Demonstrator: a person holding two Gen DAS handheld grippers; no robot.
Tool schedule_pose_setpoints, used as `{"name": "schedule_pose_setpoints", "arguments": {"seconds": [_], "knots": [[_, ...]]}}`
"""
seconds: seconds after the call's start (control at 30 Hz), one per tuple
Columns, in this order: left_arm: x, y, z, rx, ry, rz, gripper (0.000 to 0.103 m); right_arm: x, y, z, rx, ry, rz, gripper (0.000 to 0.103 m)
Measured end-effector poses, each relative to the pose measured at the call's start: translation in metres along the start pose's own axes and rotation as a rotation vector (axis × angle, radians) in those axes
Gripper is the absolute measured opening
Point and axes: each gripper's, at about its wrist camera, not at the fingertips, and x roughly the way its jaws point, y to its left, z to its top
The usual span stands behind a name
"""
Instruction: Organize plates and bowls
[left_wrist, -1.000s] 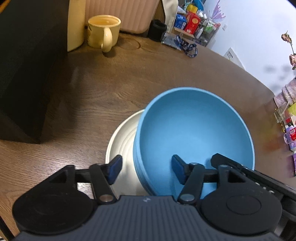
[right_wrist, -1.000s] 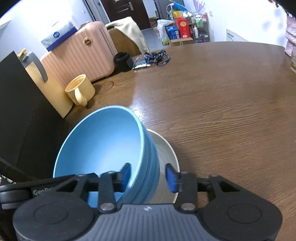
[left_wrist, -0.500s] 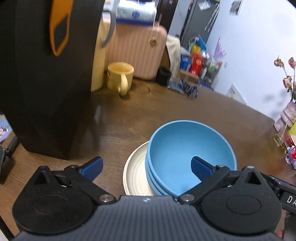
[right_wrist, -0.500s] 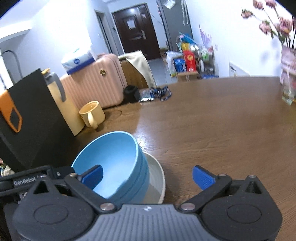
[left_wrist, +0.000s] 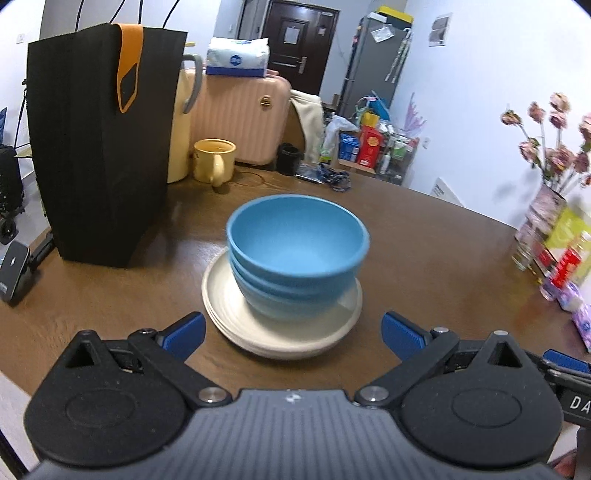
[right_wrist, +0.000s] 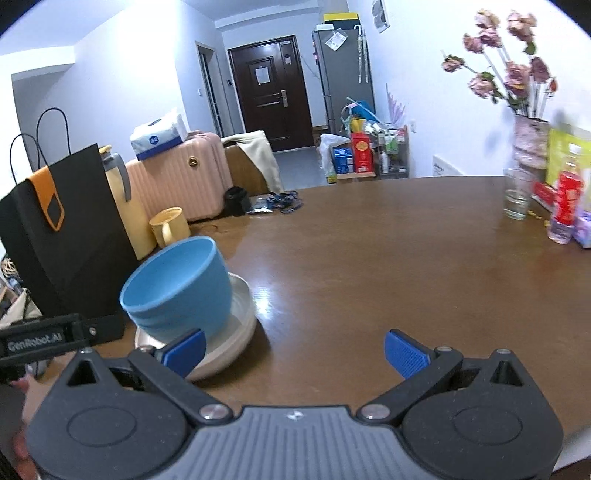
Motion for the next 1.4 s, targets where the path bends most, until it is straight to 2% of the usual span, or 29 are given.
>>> {"name": "schedule_pose_setpoints", "arguments": {"seconds": [0.23, 0.57, 0.87, 1.4], "knots": [[-0.034, -0.023, -0.041, 0.042, 0.006, -0.054, 0.103, -0.047, -0.028, -0.03, -0.003, -0.038, -0.04, 0.103], [-0.072, -0.042, -0.071, 0.089, -0.047, -0.082, 0.103, -0.098, -0.047, -0.058, -0.044, -0.113, -0.061, 0.103], [-0.086, -0.049, -0.087, 0.114, -0.045, -0.092, 0.103, -0.117, -0.052, -0.071, -0.051, -0.135, -0.061, 0.103], [-0.094, -0.05, -0.09, 0.115, -0.062, -0.093, 0.103, -0.128, -0.051, -0.073, -0.055, -0.16, -0.055, 0.103]]}}
